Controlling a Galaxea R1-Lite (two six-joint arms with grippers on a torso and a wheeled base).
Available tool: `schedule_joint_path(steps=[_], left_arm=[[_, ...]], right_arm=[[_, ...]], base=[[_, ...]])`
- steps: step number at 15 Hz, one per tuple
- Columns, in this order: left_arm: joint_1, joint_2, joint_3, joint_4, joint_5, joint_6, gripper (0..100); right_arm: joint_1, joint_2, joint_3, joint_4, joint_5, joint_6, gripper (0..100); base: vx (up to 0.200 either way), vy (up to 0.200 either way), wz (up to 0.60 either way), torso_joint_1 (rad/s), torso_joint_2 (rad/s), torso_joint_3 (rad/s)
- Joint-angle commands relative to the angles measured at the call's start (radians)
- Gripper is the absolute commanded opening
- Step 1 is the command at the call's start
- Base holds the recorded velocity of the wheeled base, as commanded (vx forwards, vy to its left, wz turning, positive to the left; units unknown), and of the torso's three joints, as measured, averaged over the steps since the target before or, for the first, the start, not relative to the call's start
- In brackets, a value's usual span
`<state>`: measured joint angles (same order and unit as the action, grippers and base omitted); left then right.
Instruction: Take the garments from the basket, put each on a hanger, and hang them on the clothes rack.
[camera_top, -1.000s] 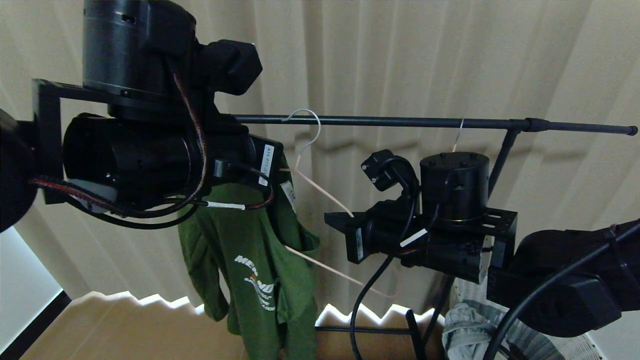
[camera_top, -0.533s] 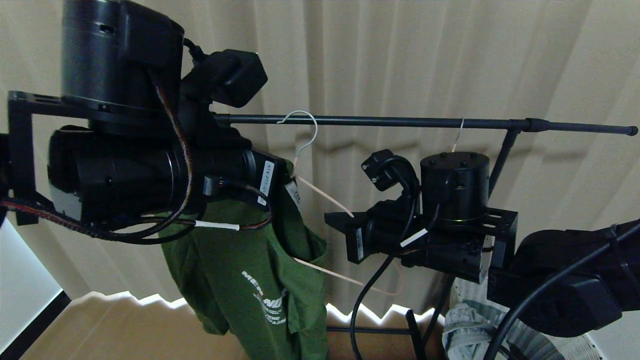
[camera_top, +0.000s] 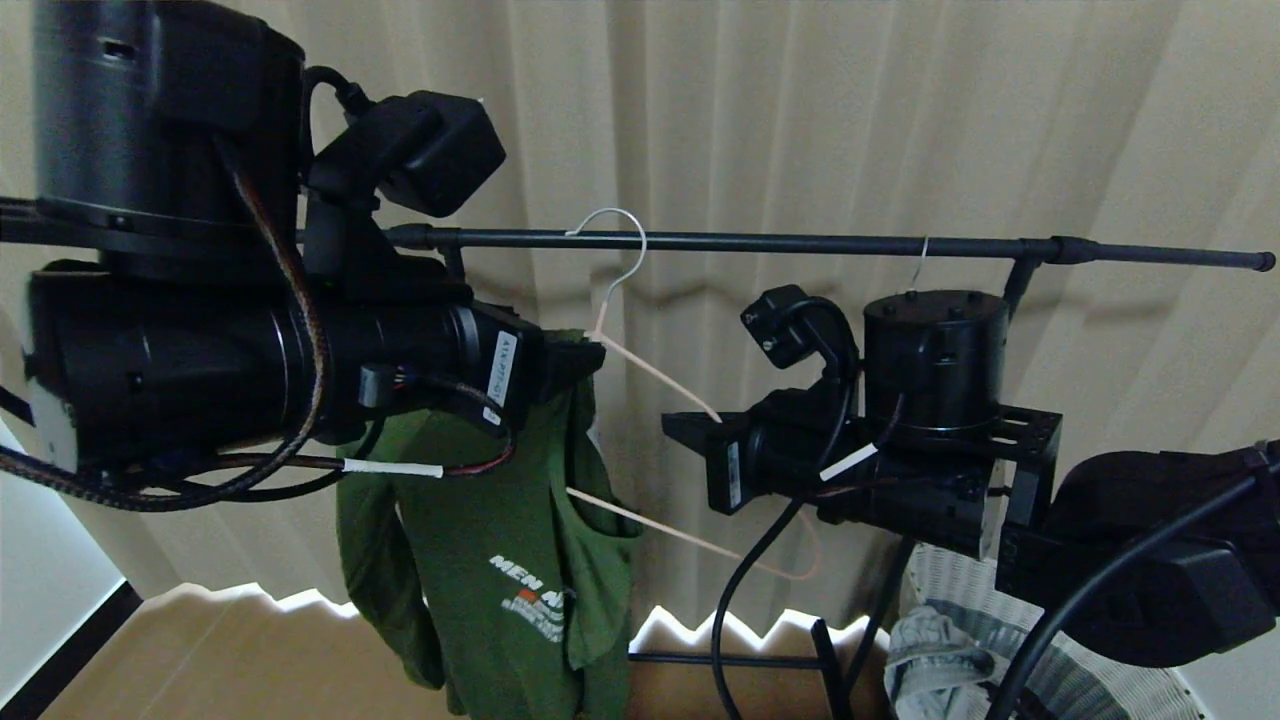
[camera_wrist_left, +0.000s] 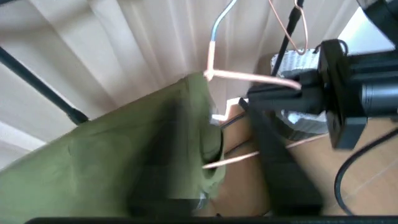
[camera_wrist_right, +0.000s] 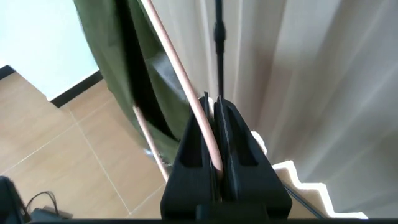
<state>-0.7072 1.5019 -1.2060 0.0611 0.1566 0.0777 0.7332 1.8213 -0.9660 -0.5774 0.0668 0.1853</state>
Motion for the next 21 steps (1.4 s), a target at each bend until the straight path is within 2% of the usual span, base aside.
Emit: schedule_joint_path(steps=[1,4,5,6,8,10,12,13,16,21], left_arm=[[0.014,-0.032,0.019,-0.001,0.000,0.024,100],[0.035,-0.055,0.036,-0.006,-0.002,0.062,100],[0.055,-0.065,0.040,-0.006,-0.002,0.091,100],[0.088,-0.080,0.060,-0.014,-0.026,0.156,100],[0.181,-0.118,0.109,-0.055,-0.172,0.303,100],[0.279,-0.121,0.118,-0.083,-0.296,0.436,100],[0.356,-0.101,0.118,-0.098,-0.463,0.564,100],[0.356,-0.091,0.117,-0.102,-0.482,0.577,100],[0.353,-0.017,0.120,-0.222,-0.488,0.614,100],[0.336,0.058,0.103,-0.276,-0.486,0.653,100]], right_arm=[[-0.006,-0.023,0.001,-0.002,0.001,0.000,0],[-0.020,-0.054,0.009,-0.002,-0.002,-0.003,0],[-0.031,-0.063,0.016,-0.001,-0.002,-0.004,0],[-0.044,-0.080,0.032,-0.001,-0.002,-0.014,0],[-0.066,-0.120,0.055,0.002,-0.002,-0.032,0],[-0.084,-0.152,0.082,0.002,0.001,-0.086,0],[-0.090,-0.185,0.124,0.001,0.005,-0.132,0],[-0.090,-0.188,0.131,0.001,0.005,-0.138,0],[-0.087,-0.189,0.131,-0.001,0.010,-0.152,0],[-0.057,-0.204,0.131,-0.001,0.042,-0.155,0]], base=[[0.000,0.000,0.00,0.000,0.00,0.000],[0.000,0.000,0.00,0.000,0.00,0.000],[0.000,0.000,0.00,0.000,0.00,0.000],[0.000,0.000,0.00,0.000,0.00,0.000],[0.000,0.000,0.00,0.000,0.00,0.000],[0.000,0.000,0.00,0.000,0.00,0.000],[0.000,0.000,0.00,0.000,0.00,0.000],[0.000,0.000,0.00,0.000,0.00,0.000],[0.000,0.000,0.00,0.000,0.00,0.000],[0.000,0.000,0.00,0.000,0.00,0.000]])
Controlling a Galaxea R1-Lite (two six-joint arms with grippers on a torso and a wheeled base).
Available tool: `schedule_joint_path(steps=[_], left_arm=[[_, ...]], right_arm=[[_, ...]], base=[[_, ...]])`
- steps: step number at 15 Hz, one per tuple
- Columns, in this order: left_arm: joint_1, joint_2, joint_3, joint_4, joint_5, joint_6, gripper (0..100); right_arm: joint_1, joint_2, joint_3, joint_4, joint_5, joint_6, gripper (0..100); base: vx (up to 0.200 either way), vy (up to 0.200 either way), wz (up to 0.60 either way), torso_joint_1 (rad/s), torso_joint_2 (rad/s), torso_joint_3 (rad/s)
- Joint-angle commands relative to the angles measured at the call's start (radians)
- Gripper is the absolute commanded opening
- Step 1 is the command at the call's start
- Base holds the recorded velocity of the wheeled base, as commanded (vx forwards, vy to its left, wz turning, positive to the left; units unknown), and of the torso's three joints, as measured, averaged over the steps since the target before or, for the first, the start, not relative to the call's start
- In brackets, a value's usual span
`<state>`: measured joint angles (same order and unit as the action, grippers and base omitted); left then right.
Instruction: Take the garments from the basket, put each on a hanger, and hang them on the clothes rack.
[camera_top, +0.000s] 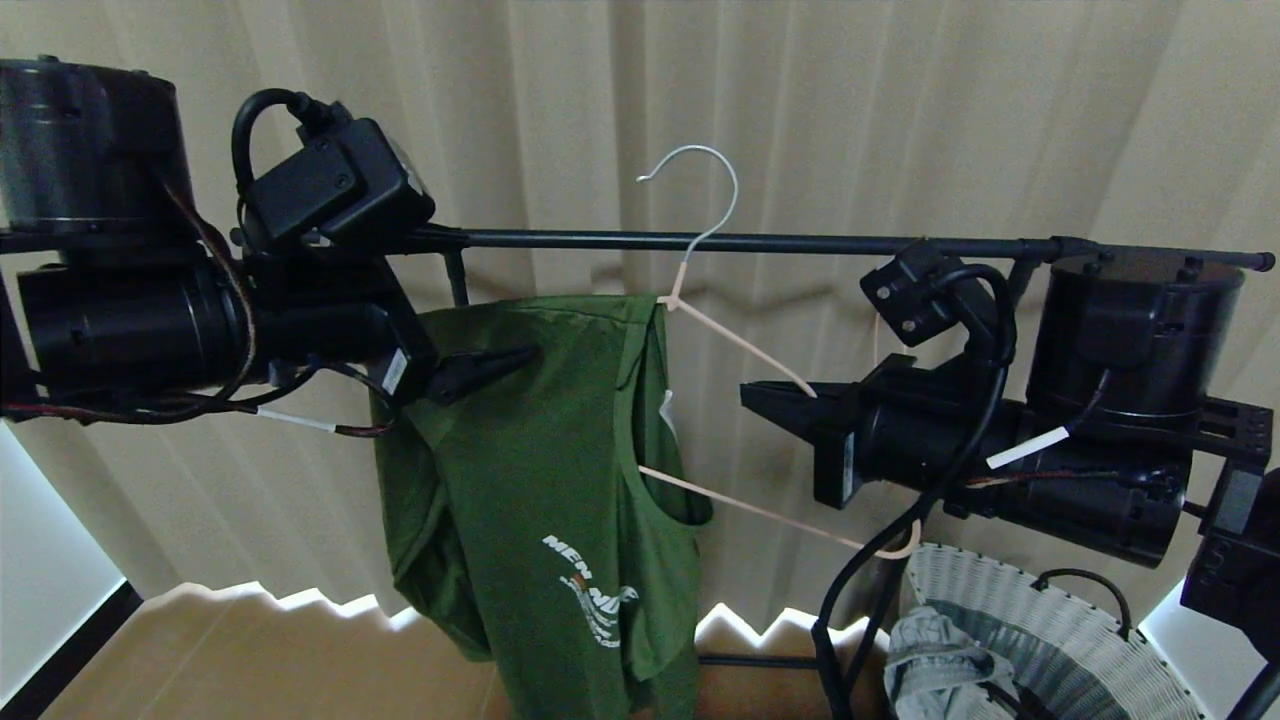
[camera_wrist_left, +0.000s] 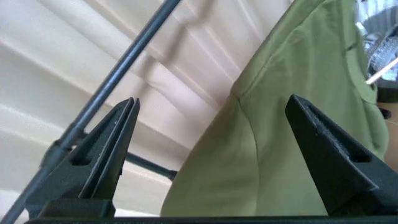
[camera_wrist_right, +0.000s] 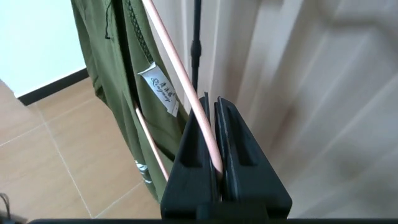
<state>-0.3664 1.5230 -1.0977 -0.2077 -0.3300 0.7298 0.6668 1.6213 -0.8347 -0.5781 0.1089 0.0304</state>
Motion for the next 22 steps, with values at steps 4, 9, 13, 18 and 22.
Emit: schedule_joint_path(steps=[4,9,13,18,22], left_arm=[[-0.005,0.066,-0.002,-0.084,0.000,0.020,100],[-0.003,0.062,0.004,-0.084,0.000,0.022,100],[-0.003,0.059,0.033,-0.084,0.000,0.023,0],[0.001,0.051,0.041,-0.085,0.000,0.022,0],[0.000,0.051,0.073,-0.162,0.003,0.022,0]], right_arm=[[0.037,0.000,-0.006,0.000,0.000,0.000,0],[0.037,-0.003,-0.003,0.000,0.000,0.000,0],[0.037,-0.006,-0.001,0.000,0.000,0.000,0],[0.037,-0.006,-0.006,0.000,0.000,0.002,0],[0.037,-0.018,0.000,0.003,0.000,-0.003,100]], base=[[0.000,0.000,0.00,0.000,0.00,0.000],[0.000,0.000,0.00,0.000,0.00,0.000],[0.000,0.000,0.00,0.000,0.00,0.000],[0.000,0.000,0.00,0.000,0.00,0.000],[0.000,0.000,0.00,0.000,0.00,0.000]])
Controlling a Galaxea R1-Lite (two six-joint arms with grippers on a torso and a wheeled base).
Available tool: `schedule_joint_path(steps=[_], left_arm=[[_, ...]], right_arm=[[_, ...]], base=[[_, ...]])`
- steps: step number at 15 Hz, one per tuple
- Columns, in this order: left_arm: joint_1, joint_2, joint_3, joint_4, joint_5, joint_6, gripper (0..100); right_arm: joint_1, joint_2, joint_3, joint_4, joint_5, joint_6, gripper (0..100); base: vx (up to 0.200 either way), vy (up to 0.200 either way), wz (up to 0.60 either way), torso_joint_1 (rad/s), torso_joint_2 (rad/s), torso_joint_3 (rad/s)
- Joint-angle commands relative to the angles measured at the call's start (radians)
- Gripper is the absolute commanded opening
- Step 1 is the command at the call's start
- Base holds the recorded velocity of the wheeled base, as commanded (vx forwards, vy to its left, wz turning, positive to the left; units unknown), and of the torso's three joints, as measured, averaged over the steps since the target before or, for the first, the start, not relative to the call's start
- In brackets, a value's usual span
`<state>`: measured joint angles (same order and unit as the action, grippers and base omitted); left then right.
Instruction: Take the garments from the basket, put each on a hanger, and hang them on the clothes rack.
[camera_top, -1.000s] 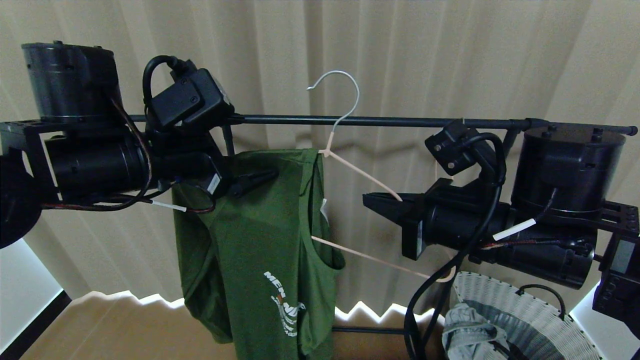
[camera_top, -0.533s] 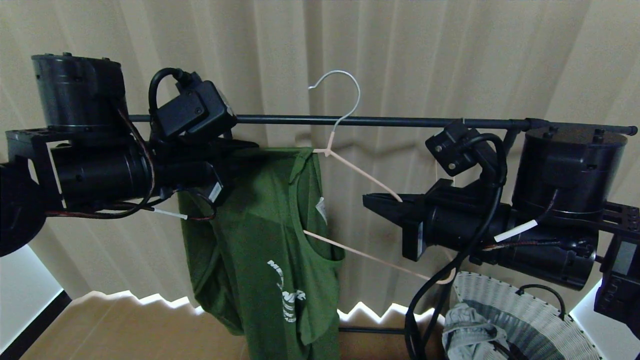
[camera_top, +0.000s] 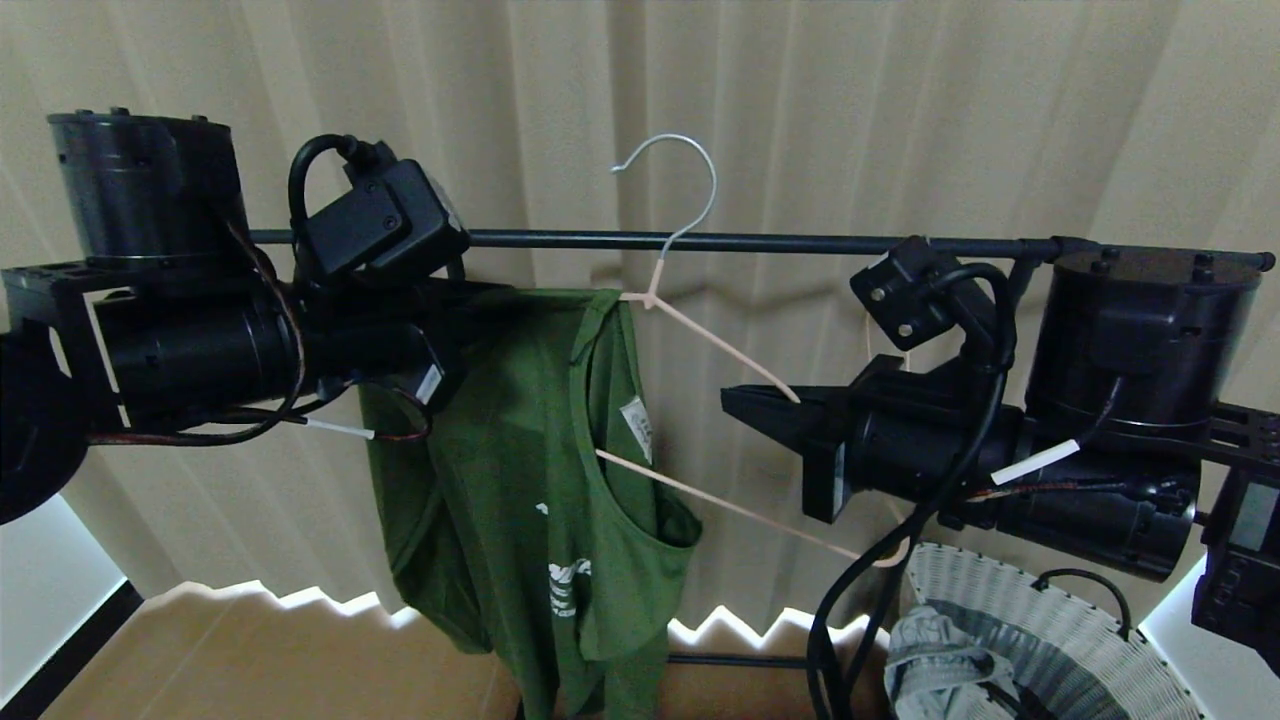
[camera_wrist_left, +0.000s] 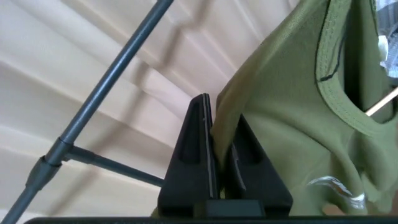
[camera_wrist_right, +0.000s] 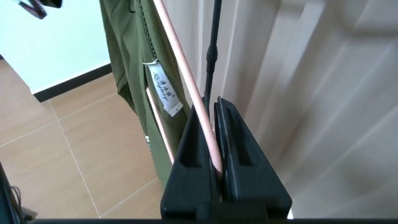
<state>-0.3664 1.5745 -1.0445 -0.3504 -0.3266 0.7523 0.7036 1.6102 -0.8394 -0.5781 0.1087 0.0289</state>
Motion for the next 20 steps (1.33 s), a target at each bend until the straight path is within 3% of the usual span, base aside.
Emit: schedule_joint_path(steps=[1,3,5,8,12,14,16,20], left_arm=[[0.000,0.001,0.024,-0.030,0.000,-0.001,0],[0.001,0.002,0.063,-0.119,0.021,-0.002,0],[0.004,-0.001,0.061,-0.121,0.115,-0.005,0],[-0.002,-0.010,0.063,-0.122,0.320,-0.031,0],[-0.006,-0.016,0.055,-0.128,0.386,-0.111,0],[-0.020,-0.016,0.054,-0.147,0.391,-0.157,0],[-0.059,-0.011,0.050,-0.217,0.386,-0.220,0],[-0.108,-0.014,0.043,-0.263,0.385,-0.254,0]], right_arm=[[0.000,-0.009,0.005,0.003,0.000,-0.001,100],[-0.001,-0.010,0.006,0.001,-0.007,-0.001,100],[-0.007,-0.032,0.022,0.001,-0.032,-0.018,100],[-0.018,-0.079,0.094,0.001,-0.093,-0.050,100],[-0.018,-0.092,0.181,0.000,-0.175,-0.044,100],[-0.016,-0.081,0.194,-0.003,-0.176,-0.026,100],[0.016,-0.035,0.207,-0.080,-0.178,0.086,100],[0.034,0.085,0.233,-0.298,-0.182,0.109,100]], base=[[0.000,0.000,0.00,0.000,0.00,0.000],[0.000,0.000,0.00,0.000,0.00,0.000],[0.000,0.000,0.00,0.000,0.00,0.000],[0.000,0.000,0.00,0.000,0.00,0.000],[0.000,0.000,0.00,0.000,0.00,0.000],[0.000,0.000,0.00,0.000,0.00,0.000],[0.000,0.000,0.00,0.000,0.00,0.000],[0.000,0.000,0.00,0.000,0.00,0.000]])
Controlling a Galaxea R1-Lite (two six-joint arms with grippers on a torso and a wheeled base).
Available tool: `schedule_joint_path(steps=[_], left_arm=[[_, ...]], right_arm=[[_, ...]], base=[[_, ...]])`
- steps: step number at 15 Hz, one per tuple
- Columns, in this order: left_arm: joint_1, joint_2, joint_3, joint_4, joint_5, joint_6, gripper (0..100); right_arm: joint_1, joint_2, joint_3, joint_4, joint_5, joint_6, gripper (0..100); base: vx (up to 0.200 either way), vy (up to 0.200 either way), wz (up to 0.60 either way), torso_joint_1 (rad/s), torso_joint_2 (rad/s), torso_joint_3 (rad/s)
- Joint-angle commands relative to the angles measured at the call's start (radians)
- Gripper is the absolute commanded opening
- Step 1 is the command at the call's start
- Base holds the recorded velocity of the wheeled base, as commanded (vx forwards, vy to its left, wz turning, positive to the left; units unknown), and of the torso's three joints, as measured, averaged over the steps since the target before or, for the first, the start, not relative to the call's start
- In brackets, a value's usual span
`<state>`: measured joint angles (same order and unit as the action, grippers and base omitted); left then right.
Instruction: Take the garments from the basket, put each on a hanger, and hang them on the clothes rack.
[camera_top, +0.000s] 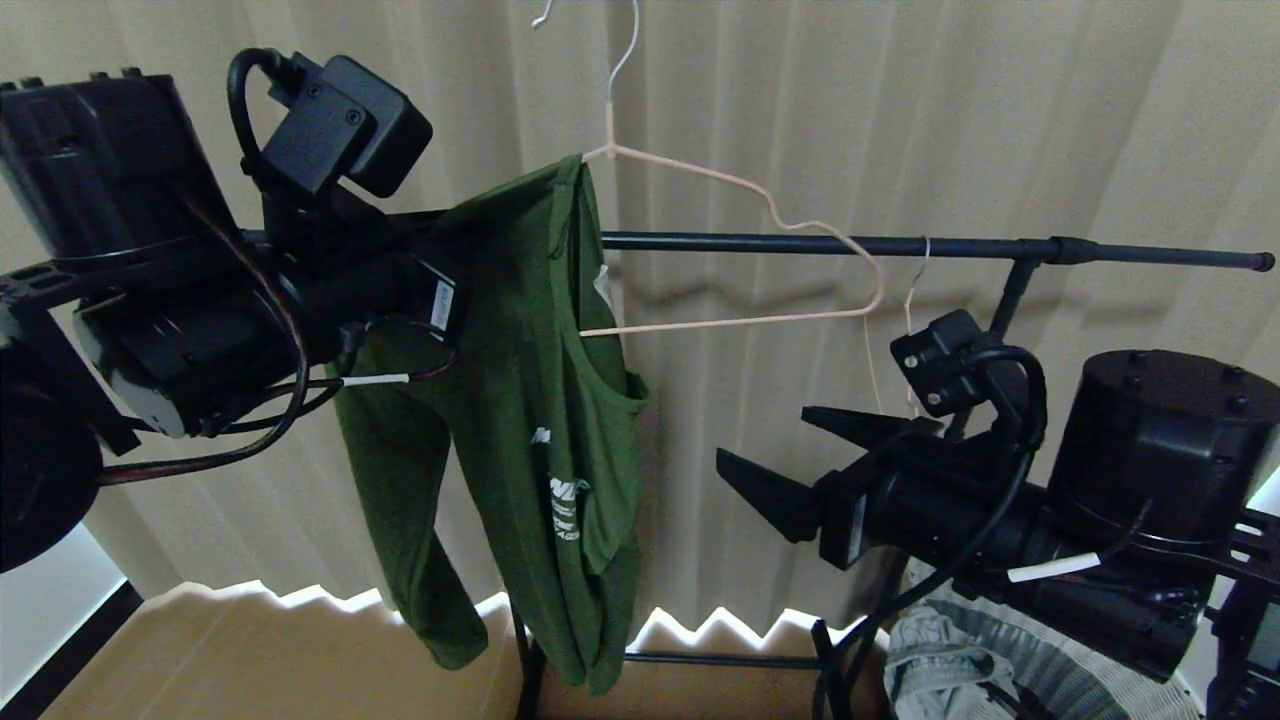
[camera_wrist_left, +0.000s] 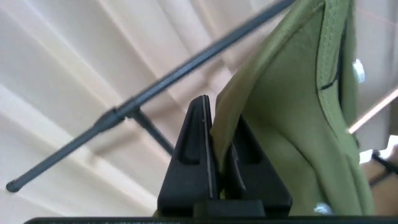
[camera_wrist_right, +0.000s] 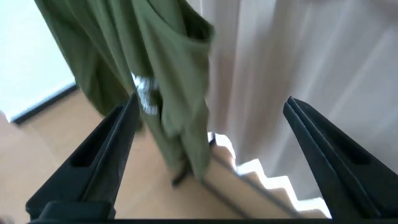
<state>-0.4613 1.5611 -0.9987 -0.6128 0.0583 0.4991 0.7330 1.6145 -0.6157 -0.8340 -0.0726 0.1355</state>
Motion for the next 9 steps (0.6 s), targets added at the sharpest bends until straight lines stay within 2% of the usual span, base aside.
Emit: schedule_joint_path(steps=[1,5,9], left_arm=[[-0.033,-0.001,-0.003,-0.005,0.000,-0.037,0],[-0.080,-0.009,-0.005,-0.005,0.000,-0.125,0],[-0.102,-0.036,0.008,-0.004,-0.002,-0.152,0]], right_arm=[[0.005,0.116,0.008,-0.108,-0.001,0.003,100],[-0.007,0.229,-0.009,-0.324,-0.003,0.001,100],[-0.043,0.289,-0.064,-0.392,-0.003,-0.001,100]], base=[[0.000,0.000,0.00,0.000,0.00,0.000],[0.000,0.000,0.00,0.000,0.00,0.000],[0.000,0.000,0.00,0.000,0.00,0.000]])
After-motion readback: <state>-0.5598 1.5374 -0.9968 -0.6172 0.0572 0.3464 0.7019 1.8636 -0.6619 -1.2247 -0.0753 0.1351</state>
